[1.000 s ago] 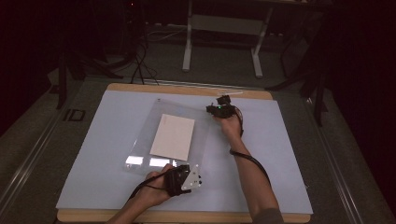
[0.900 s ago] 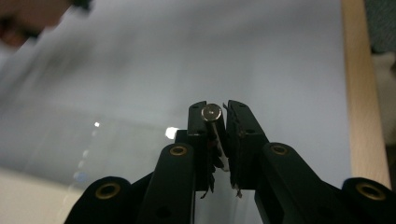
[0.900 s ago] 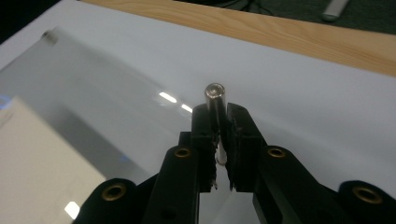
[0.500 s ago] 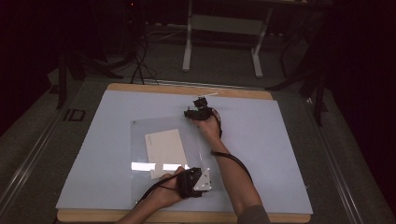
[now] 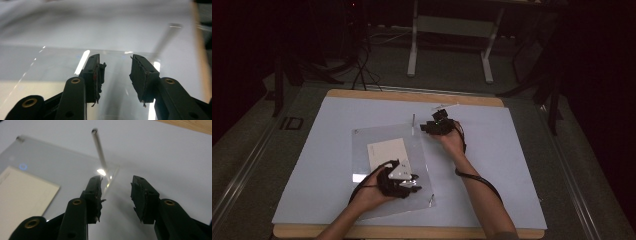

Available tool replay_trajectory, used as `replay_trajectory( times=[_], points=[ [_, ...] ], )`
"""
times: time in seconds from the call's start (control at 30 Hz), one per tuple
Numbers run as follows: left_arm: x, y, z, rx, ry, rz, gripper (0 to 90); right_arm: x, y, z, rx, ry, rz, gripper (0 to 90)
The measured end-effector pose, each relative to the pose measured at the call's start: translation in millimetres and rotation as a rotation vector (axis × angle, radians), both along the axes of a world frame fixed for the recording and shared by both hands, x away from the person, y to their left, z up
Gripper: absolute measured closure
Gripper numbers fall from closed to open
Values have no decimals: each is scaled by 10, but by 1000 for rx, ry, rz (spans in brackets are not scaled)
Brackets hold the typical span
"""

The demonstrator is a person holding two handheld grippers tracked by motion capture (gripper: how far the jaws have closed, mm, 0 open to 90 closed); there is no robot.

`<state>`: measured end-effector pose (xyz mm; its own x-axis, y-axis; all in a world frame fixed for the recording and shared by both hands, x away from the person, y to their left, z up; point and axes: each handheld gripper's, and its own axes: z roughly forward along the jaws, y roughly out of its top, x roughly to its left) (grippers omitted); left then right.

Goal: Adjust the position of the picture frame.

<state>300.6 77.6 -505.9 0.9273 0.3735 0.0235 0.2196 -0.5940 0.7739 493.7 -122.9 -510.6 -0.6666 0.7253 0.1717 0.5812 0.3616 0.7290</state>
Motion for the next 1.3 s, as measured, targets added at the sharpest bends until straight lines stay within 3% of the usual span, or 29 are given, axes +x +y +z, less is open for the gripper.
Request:
replay_trajectory(
  times=[0.1, 0.13, 0.17, 0.27, 0.37, 0.4, 0.5, 0.83, 0.93, 1.0, 1.1, 1.2, 1.3],
  points=[
    [209, 125, 39, -39, 12, 96, 595, -119, -87, 18, -5, -4, 46, 593],
    [209, 125, 39, -39, 12, 96, 595, -157, -118, 23, -5, -6, 59, 593],
    [356, 201, 60, -42, 11, 140, 595, -198, -148, 31, -6, -5, 67, 594],
    [581, 306, 74, -42, 25, 218, 595, -320, -236, 60, -12, -15, 90, 600],
    [781, 370, 84, -37, 36, 272, 595, -442, -309, 86, -51, -41, 120, 616],
    [781, 370, 84, -37, 36, 272, 596, -442, -309, 86, -51, -41, 120, 616],
    [983, 423, 97, -51, 41, 334, 590, -612, -407, 114, -48, -53, 153, 632],
    [1304, 393, 82, -53, 20, 406, 591, -1027, -607, 106, -61, -68, 222, 617],
    [1397, 362, 47, -70, 38, 428, 592, -1207, -688, 90, -37, -80, 249, 621],
    [1416, 351, 29, -74, 45, 430, 592, -1240, -702, 79, -30, -81, 258, 622],
    [1508, 308, -37, -77, 46, 460, 592, -1422, -743, -4, -8, -67, 290, 631],
    [1566, 295, -80, -107, 61, 483, 592, -1534, -761, -32, 15, -62, 325, 632],
    [1607, 258, -157, -97, 74, 495, 590, -1651, -758, -65, 13, -64, 373, 638]
  ],
)
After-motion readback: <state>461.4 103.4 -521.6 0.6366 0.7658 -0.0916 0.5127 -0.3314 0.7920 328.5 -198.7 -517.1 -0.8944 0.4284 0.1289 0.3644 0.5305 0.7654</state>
